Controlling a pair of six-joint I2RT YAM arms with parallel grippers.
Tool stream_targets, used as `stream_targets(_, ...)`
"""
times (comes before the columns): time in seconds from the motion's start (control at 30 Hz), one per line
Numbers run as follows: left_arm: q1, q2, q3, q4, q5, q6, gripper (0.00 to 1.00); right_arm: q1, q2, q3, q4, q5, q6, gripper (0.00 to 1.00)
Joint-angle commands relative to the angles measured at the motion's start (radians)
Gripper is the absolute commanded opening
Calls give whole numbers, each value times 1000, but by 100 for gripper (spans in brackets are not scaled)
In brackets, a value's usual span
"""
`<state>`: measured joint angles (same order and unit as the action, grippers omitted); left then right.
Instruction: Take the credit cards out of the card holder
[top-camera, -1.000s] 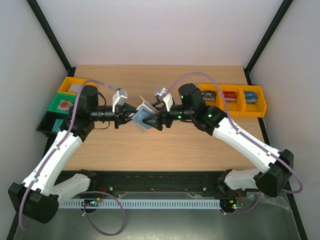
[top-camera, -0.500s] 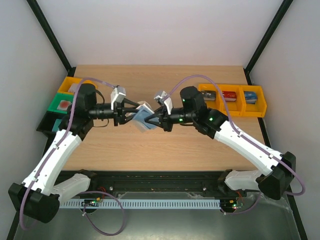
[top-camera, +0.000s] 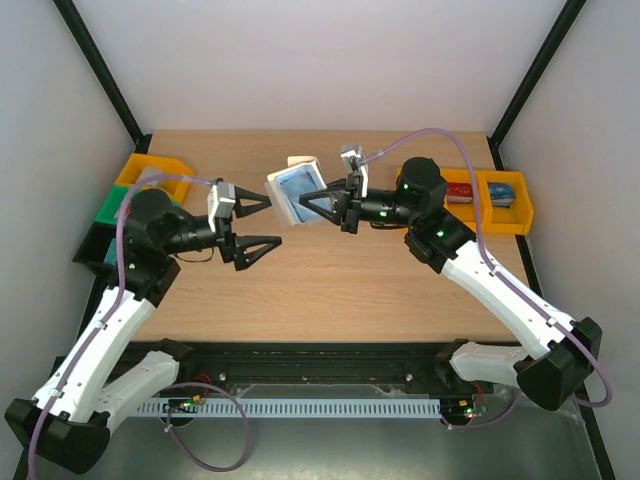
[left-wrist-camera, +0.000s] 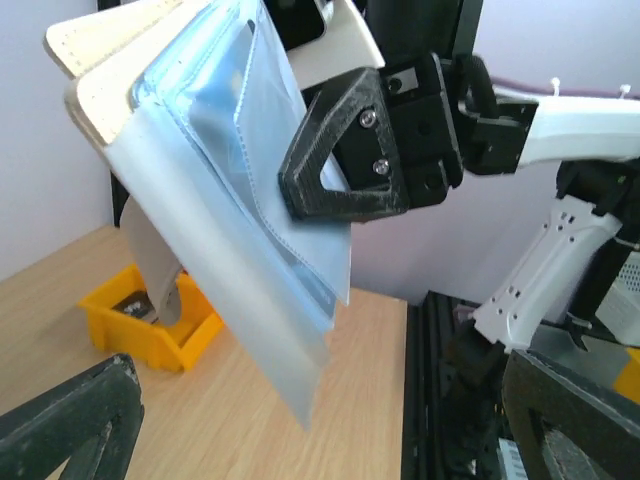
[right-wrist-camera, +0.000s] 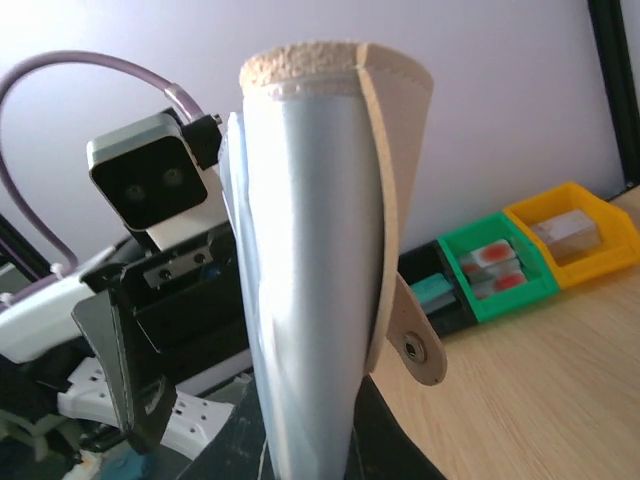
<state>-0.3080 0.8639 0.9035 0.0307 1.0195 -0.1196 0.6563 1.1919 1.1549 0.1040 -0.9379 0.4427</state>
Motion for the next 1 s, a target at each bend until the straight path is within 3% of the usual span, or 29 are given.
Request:
stream_targets(0.0, -48, 16, -29, 166, -136, -169, 99, 13, 11, 24, 197, -70, 114, 2)
stream_targets(0.23, -82, 55, -64, 340, -79, -260, 73, 55, 49, 28, 264, -121, 175, 4)
stream_targets(0.33, -101, 62, -64, 342, -70, -262, 57, 64, 61, 36, 295, -120, 188, 3)
stream_targets(0.43, -102, 60, -67, 342, -69, -273, 50, 70, 71, 45, 298, -115, 188, 3)
stream_targets(0.5, -102, 57, -69, 342, -29, -269, 55, 70, 71, 47, 298, -113, 182, 3)
stream_targets(0.6, -99, 53, -63, 229, 108, -154, 79, 68, 55, 51, 281, -87, 152, 2)
stream_targets(0.63, -99, 51, -58, 148, 135, -77, 81, 68, 51, 55, 264, -75, 138, 2)
stream_targets(0.73, -91, 39, -48, 33, 153, 48, 84, 66, 47, 70, 224, -51, 104, 2)
stream_targets(0.83, -92, 29, -65, 239, 55, -144, 83, 66, 52, 72, 226, -57, 111, 2)
stream_targets(0.97, -92, 42, -54, 396, -27, -308, 69, 65, 46, 72, 222, -55, 108, 2)
